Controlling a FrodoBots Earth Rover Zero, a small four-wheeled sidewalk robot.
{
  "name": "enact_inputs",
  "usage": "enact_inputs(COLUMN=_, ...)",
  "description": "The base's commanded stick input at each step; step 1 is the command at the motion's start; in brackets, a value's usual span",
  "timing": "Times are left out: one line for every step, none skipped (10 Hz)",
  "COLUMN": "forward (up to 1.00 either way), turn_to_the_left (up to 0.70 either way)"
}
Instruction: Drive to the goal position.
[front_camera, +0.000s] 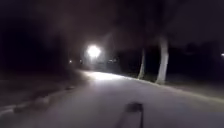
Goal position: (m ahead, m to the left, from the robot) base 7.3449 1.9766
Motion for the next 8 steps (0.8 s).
enact_inputs(forward=1.00, turn_to_the_left=0.00)
enact_inputs(forward=1.00, turn_to_the_left=0.00)
enact_inputs(forward=1.00, turn_to_the_left=0.02)
enact_inputs(forward=1.00, turn_to_the_left=0.04)
enact_inputs(forward=1.00, turn_to_the_left=0.04)
enact_inputs(forward=1.00, turn_to_the_left=0.08)
enact_inputs(forward=1.00, turn_to_the_left=0.09)
enact_inputs(forward=1.00, turn_to_the_left=0.09)
